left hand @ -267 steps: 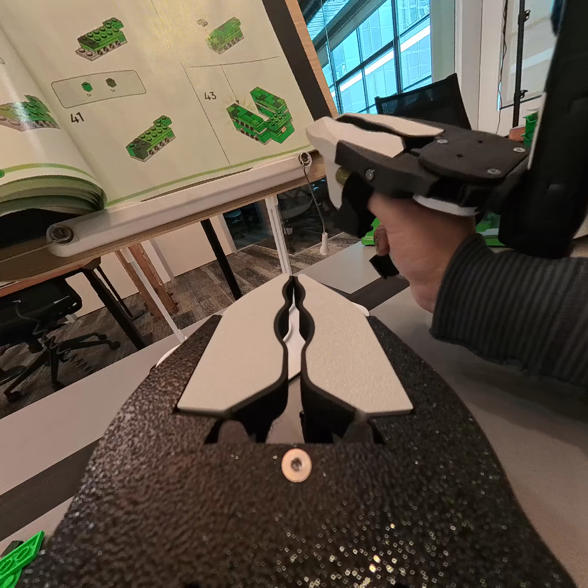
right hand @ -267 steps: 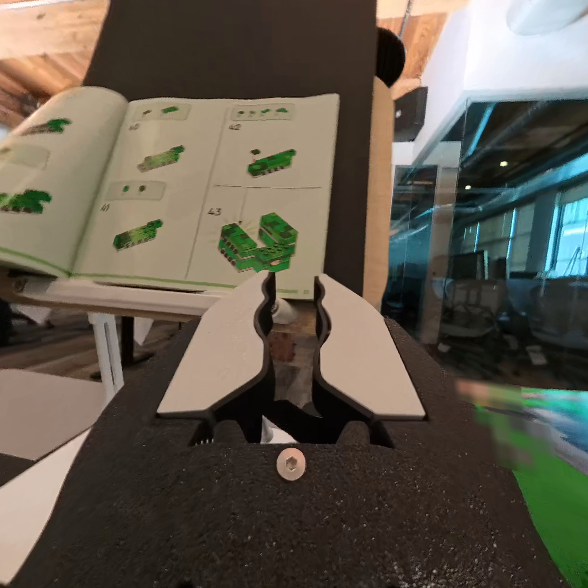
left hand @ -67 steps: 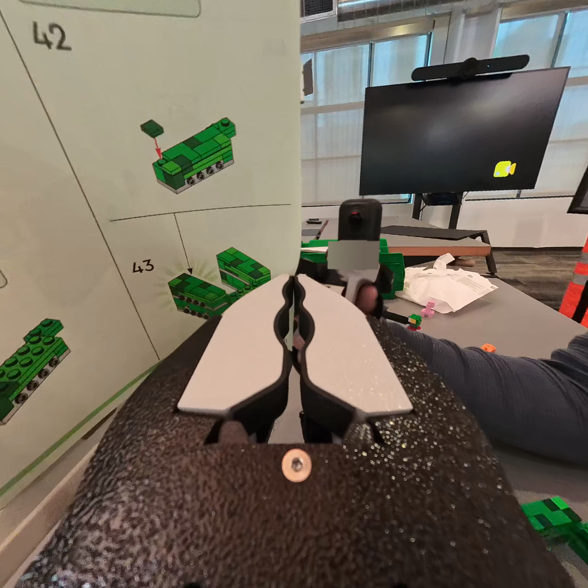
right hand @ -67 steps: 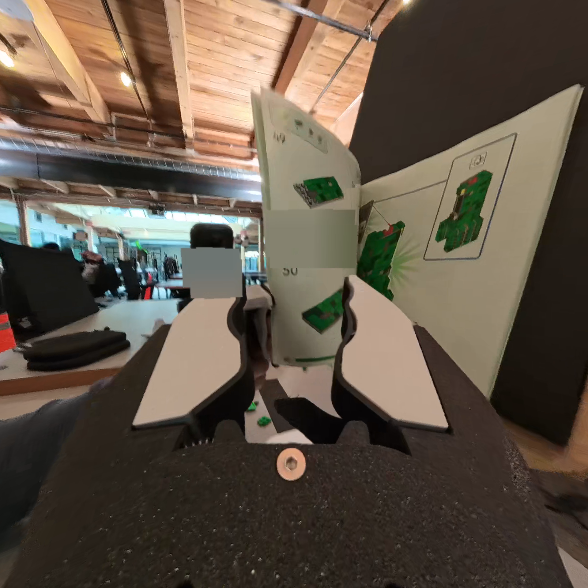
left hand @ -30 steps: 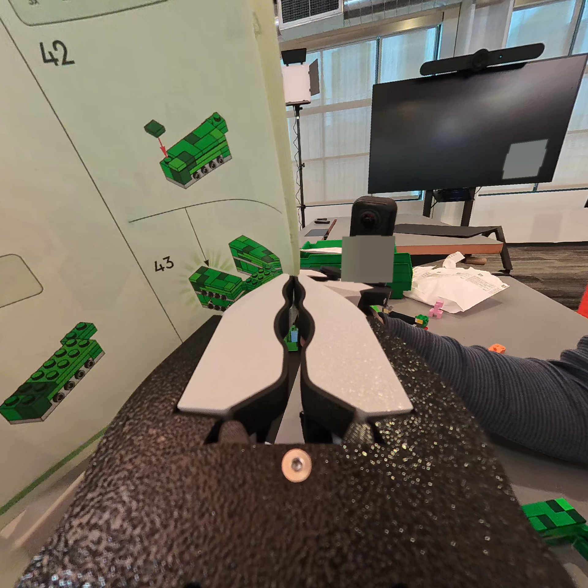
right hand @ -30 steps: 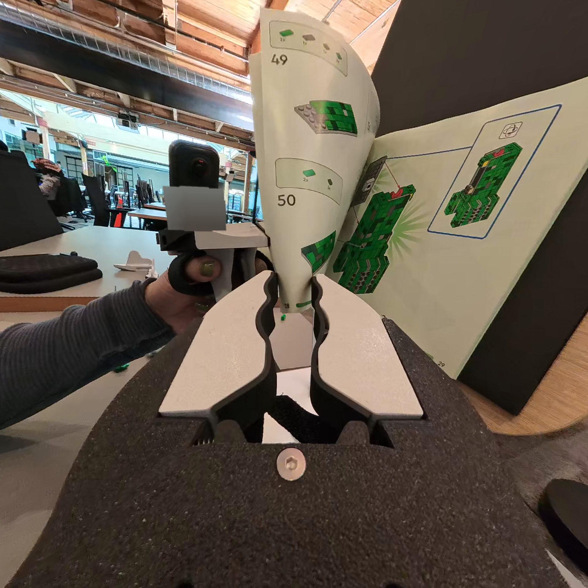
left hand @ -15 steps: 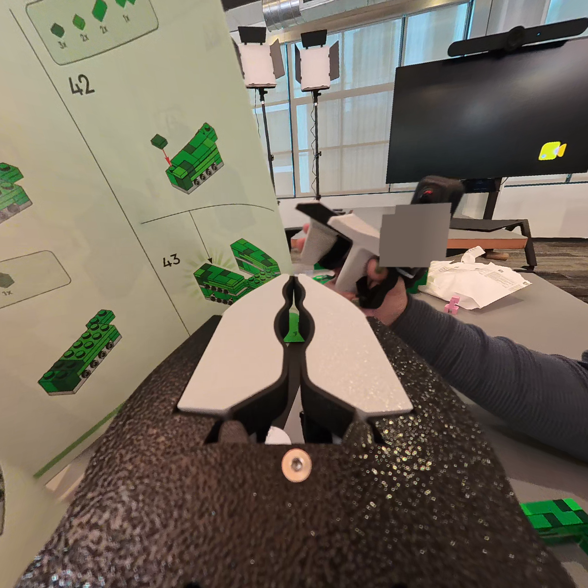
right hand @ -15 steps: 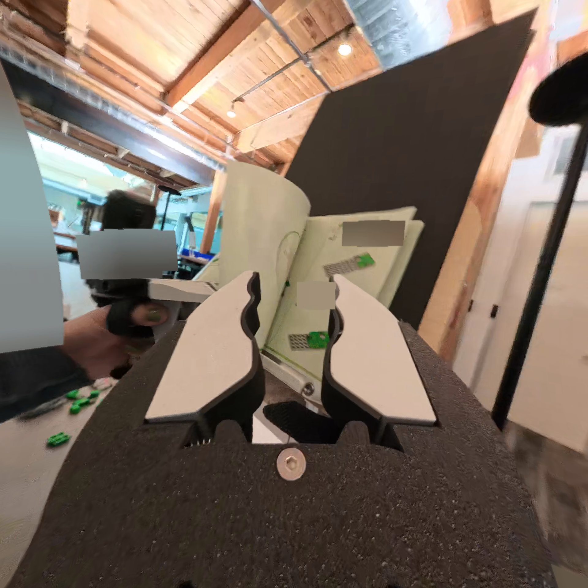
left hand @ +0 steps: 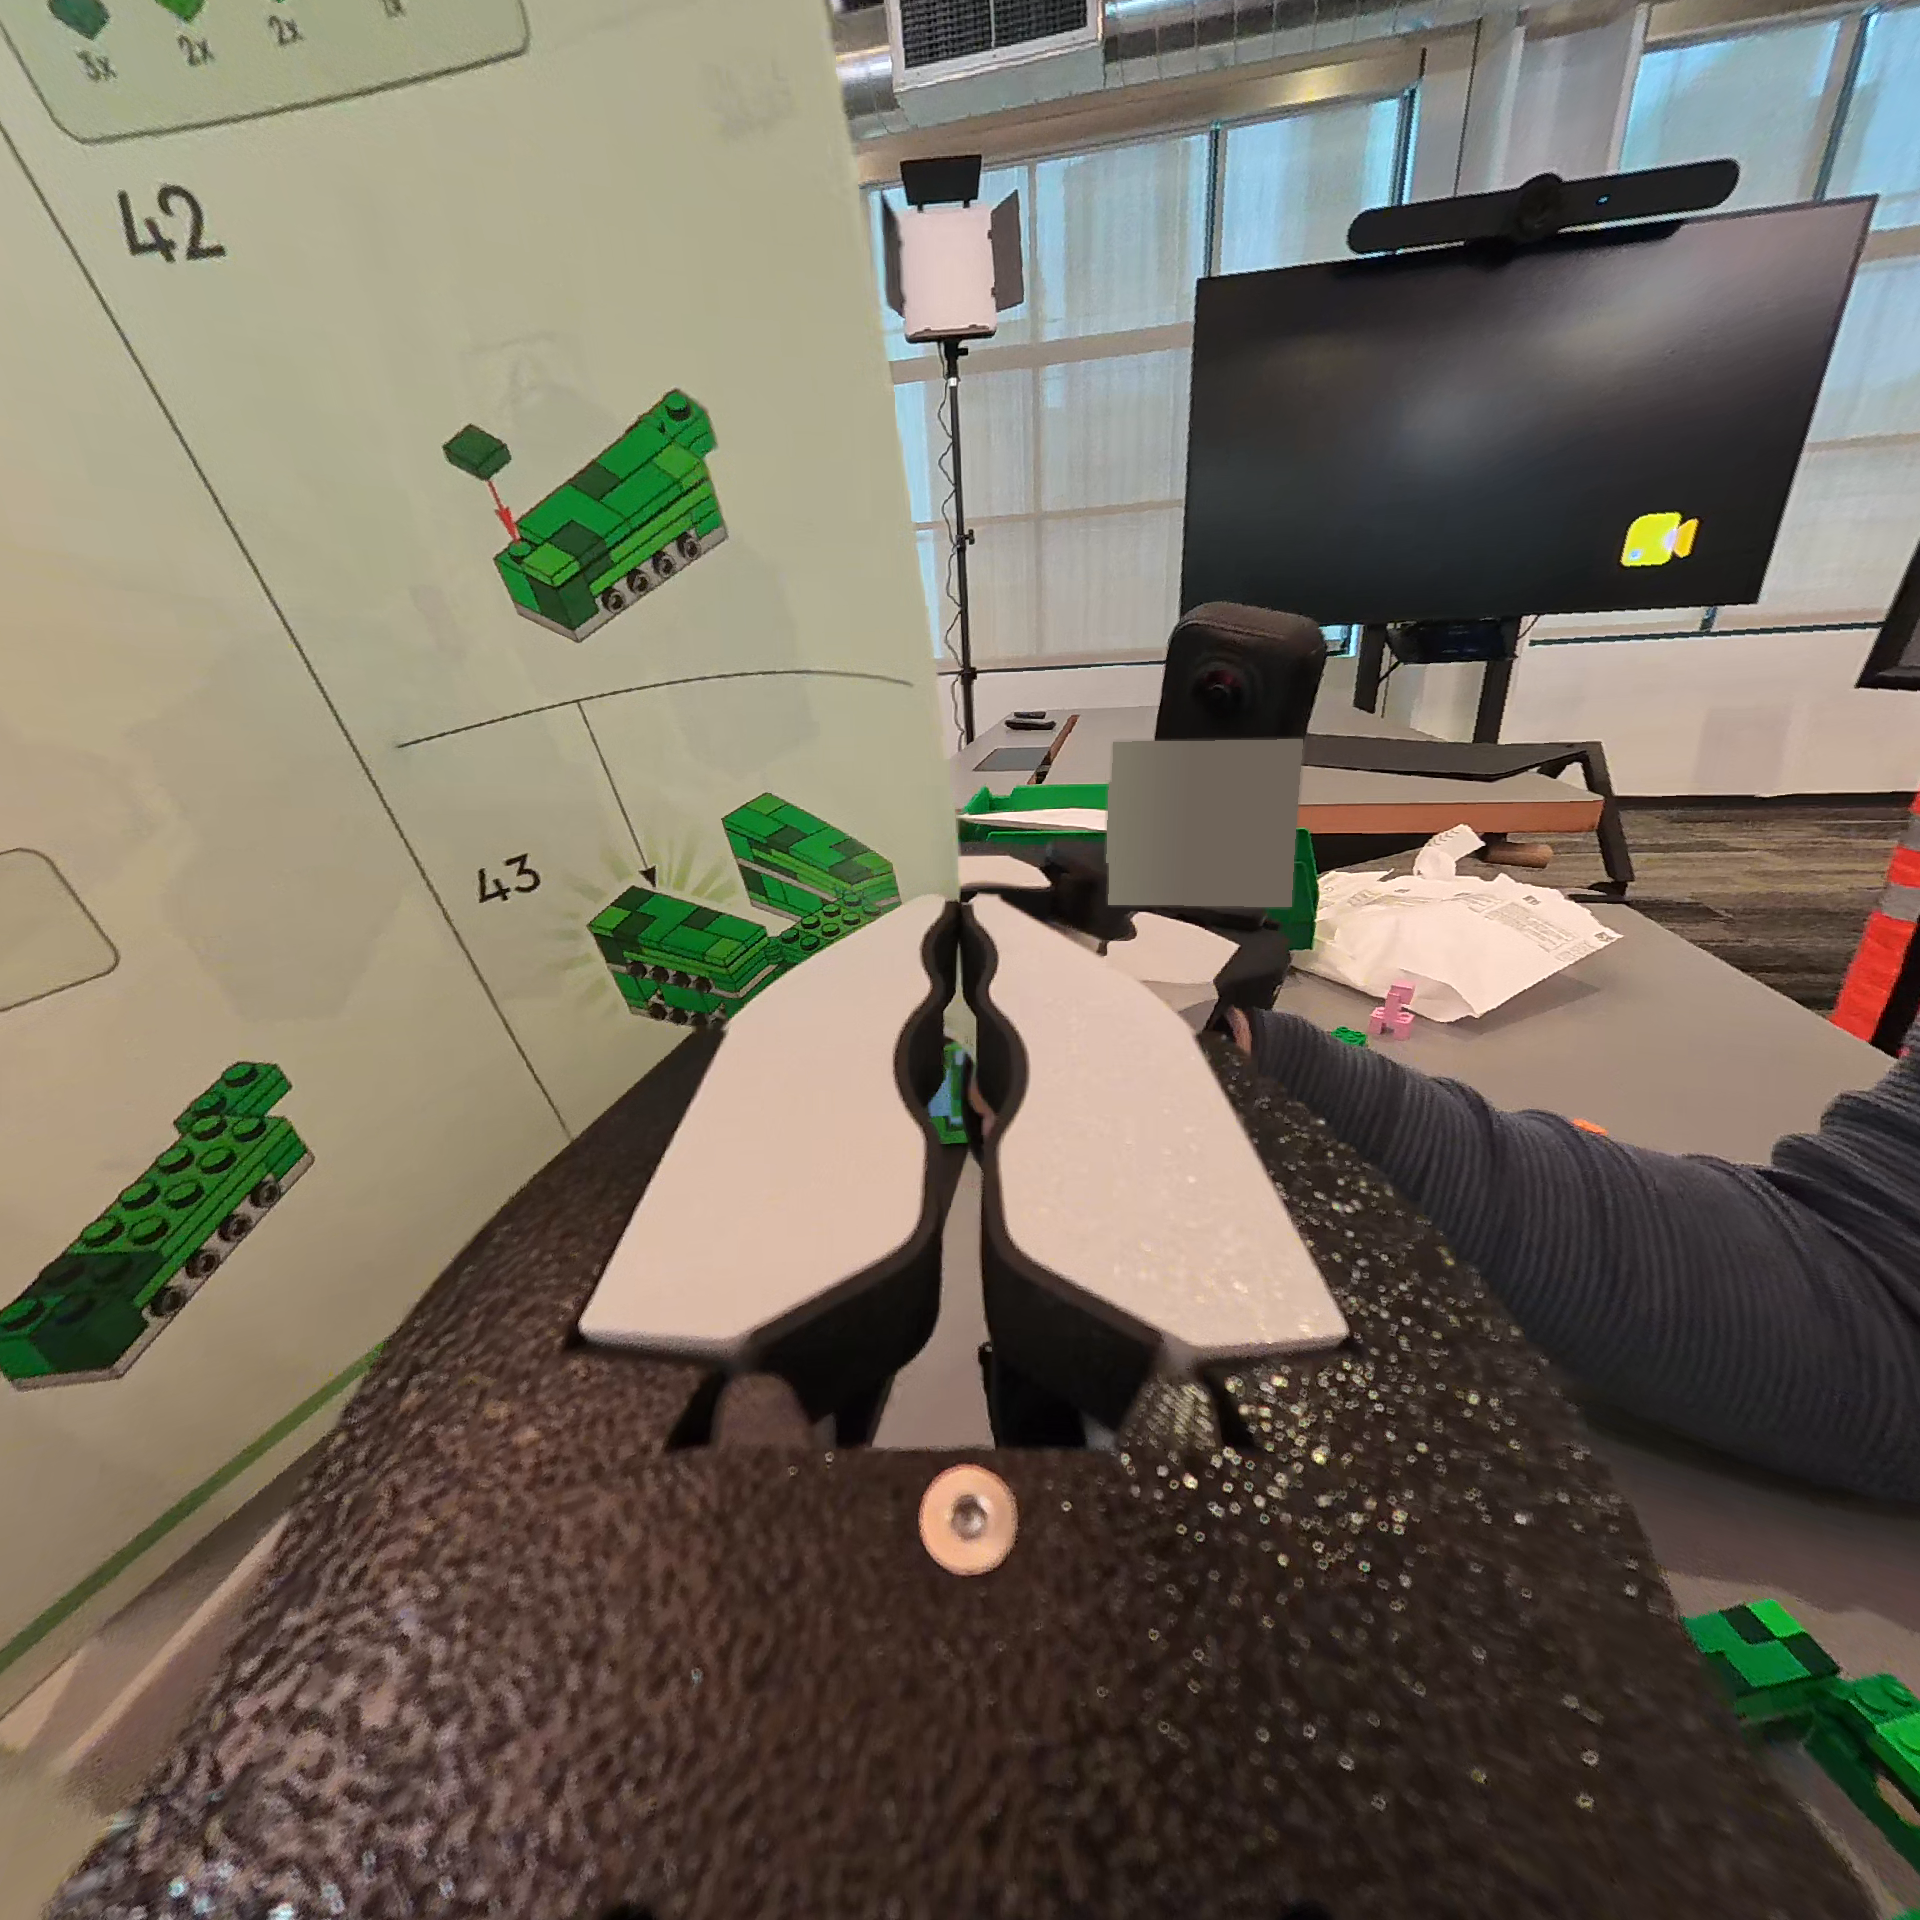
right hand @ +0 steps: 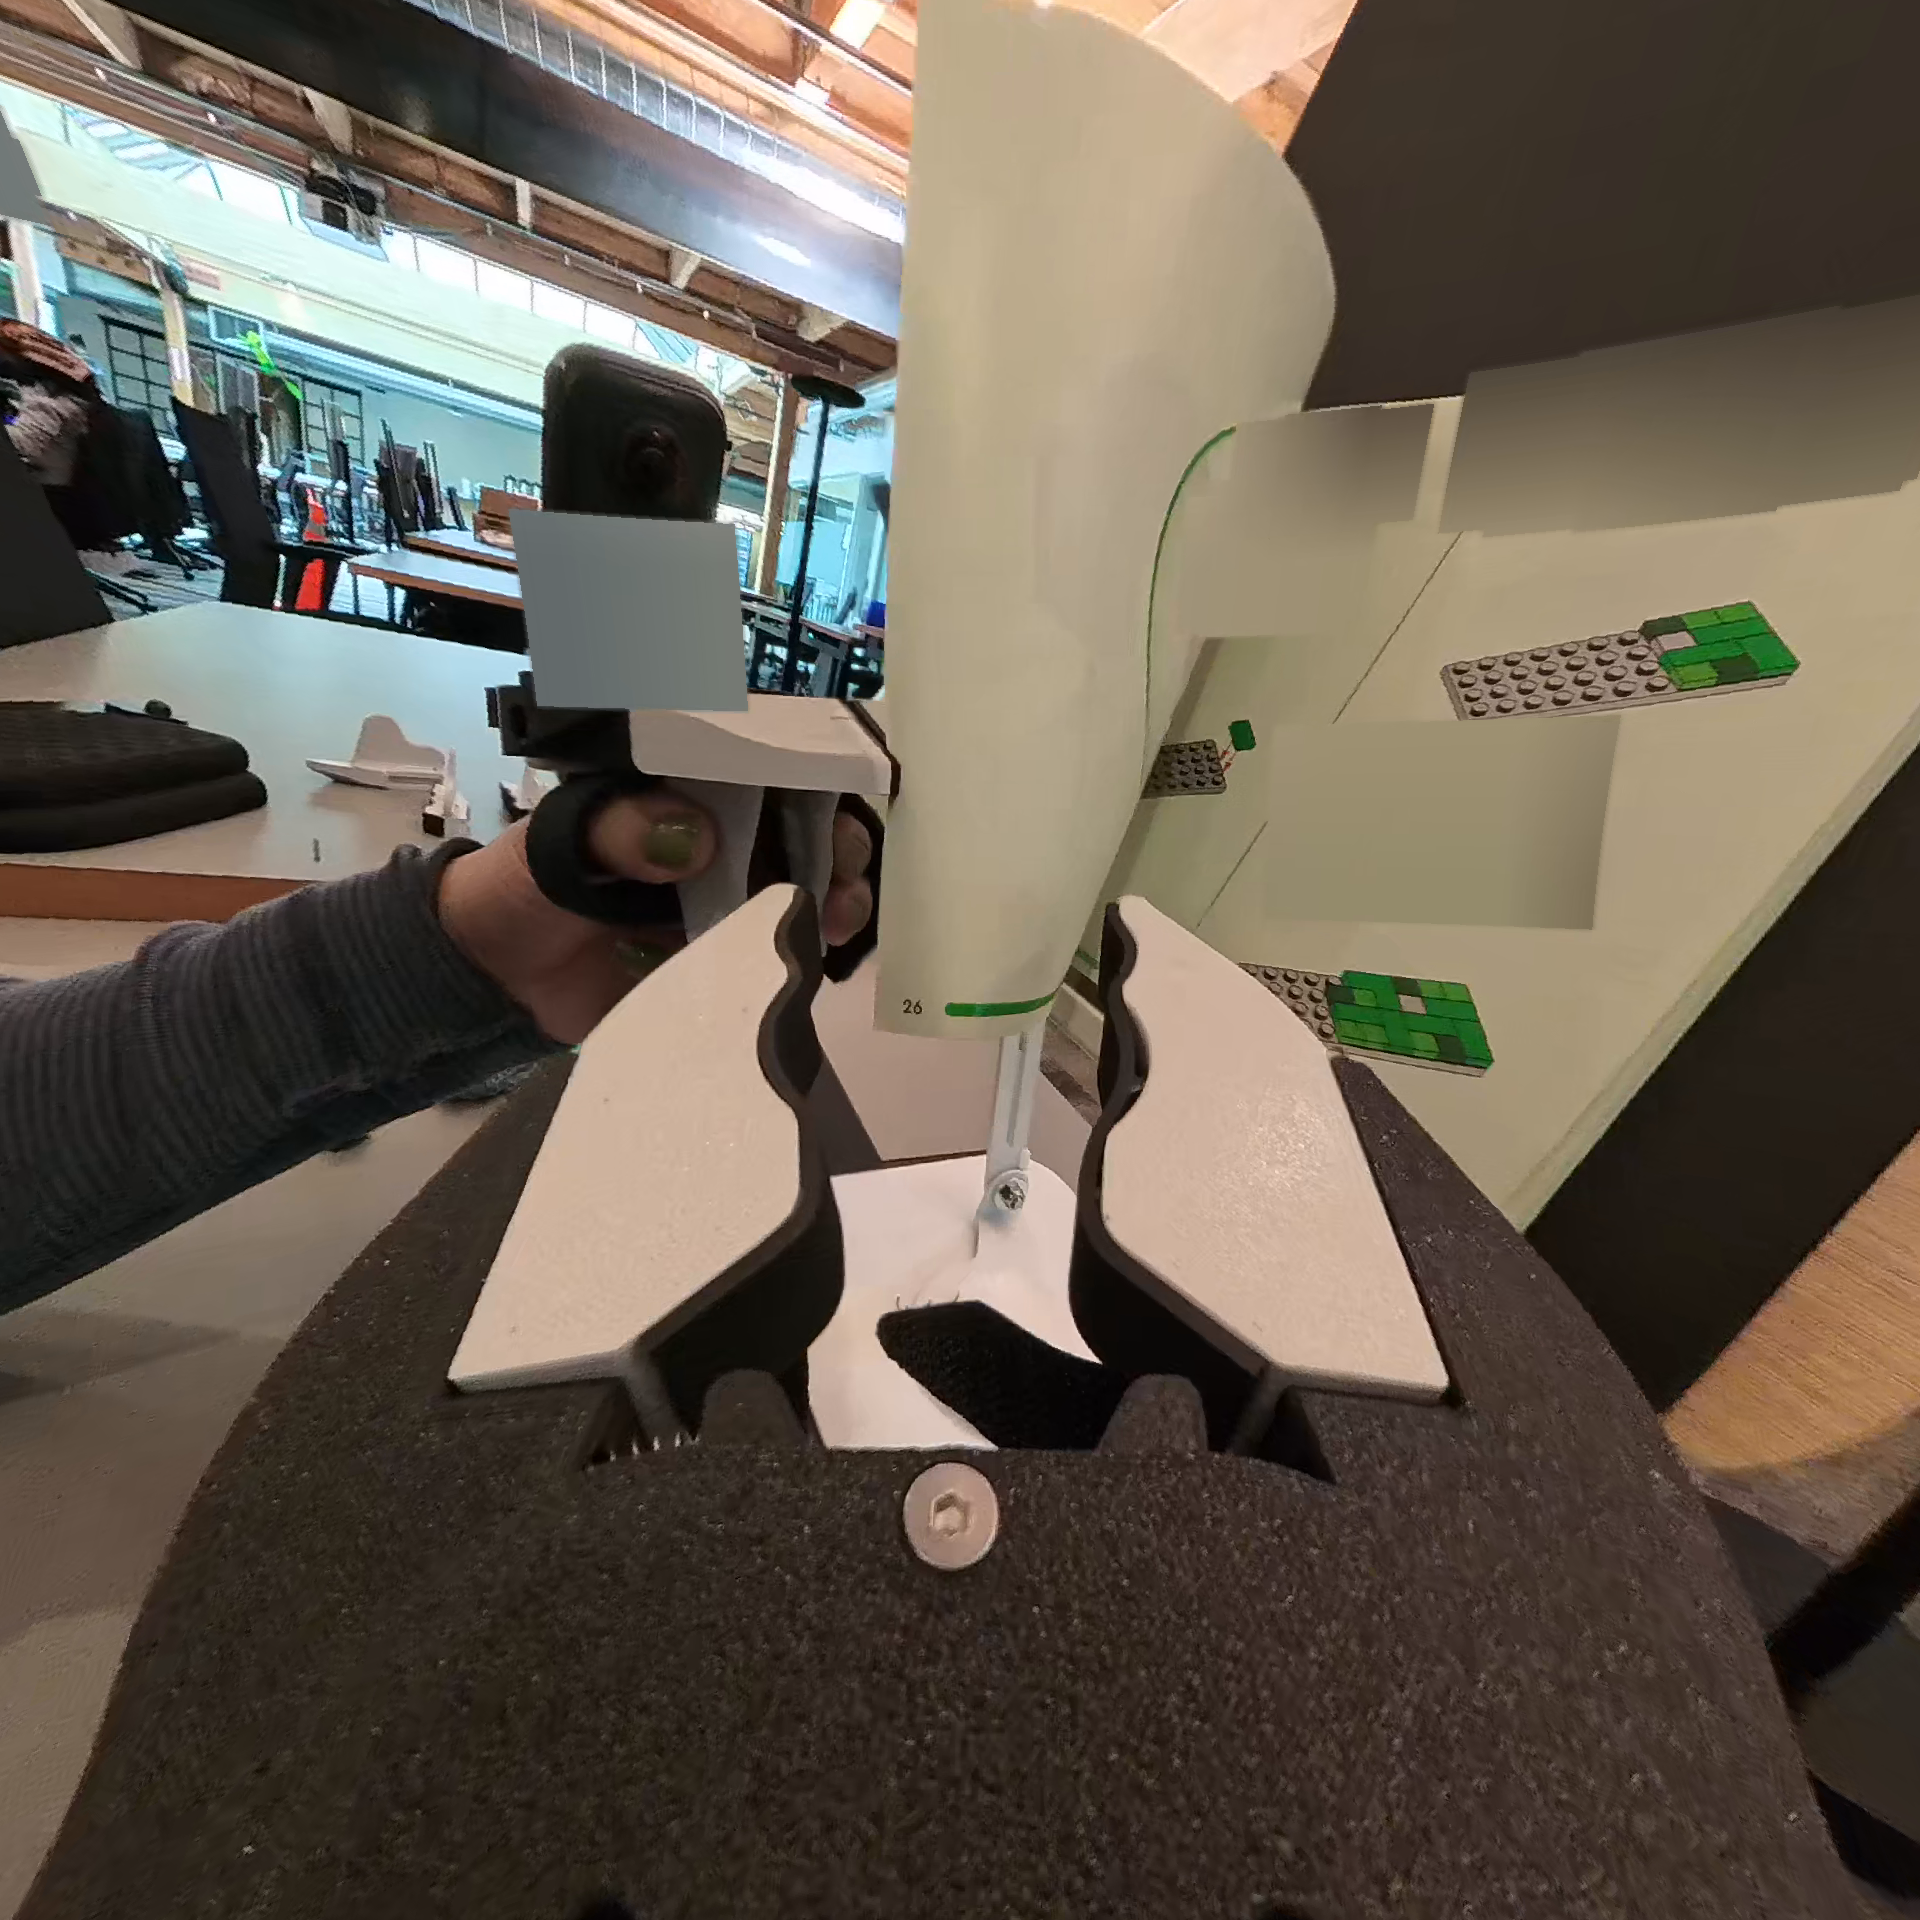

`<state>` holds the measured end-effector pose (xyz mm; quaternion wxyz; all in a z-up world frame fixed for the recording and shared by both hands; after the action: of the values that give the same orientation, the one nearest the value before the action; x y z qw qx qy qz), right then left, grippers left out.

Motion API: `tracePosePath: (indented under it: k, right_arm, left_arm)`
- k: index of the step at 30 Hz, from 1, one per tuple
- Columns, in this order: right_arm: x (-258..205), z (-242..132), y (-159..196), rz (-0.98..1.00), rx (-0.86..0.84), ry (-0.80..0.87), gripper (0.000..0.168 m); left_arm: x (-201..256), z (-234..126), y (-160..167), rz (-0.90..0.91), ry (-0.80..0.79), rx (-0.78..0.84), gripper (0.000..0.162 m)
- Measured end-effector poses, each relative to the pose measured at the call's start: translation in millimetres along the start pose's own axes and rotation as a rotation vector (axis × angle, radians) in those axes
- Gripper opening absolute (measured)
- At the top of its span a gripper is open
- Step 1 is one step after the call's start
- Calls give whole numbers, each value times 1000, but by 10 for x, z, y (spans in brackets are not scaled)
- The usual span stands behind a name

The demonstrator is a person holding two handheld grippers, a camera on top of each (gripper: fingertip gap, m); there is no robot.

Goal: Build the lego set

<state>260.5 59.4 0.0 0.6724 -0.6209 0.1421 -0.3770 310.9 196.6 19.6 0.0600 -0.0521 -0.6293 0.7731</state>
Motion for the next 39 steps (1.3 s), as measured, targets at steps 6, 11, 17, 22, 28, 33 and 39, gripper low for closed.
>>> tracePosePath:
  k: [6,11,17,22,28,33,39]
  right_arm:
    - [-18,-7,-27,20,41,-32,47]
    - [-52,7,-24,23,38,-73,46]
    - [-82,32,-20,23,39,-102,44]
    - [-121,56,-39,17,46,-132,41]
    - [-142,81,-36,18,47,-148,39]
    - [-139,81,-29,18,46,-146,38]
    - [-121,65,-26,20,50,-134,37]
  left_arm:
    - [24,28,16,-13,49,15,0]
    - [44,50,19,-20,79,37,0]
    - [34,42,12,-33,83,73,1]
    - [18,27,15,-39,71,82,2]
    - [14,39,29,-56,82,80,2]
    - [3,38,41,-83,94,70,0]
    - [-4,29,37,-91,92,64,0]
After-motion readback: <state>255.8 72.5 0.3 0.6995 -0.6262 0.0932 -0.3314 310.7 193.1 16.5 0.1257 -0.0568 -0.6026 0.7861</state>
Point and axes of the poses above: each gripper's, where its closed fingertips meet, z out along the fingers, y out of its underside, x = y × z across the jaws, the point moved 8 cm from there along -z, back along the fingers, and after that the axes turned 3 degrees about -z, right-handed, at the moved point
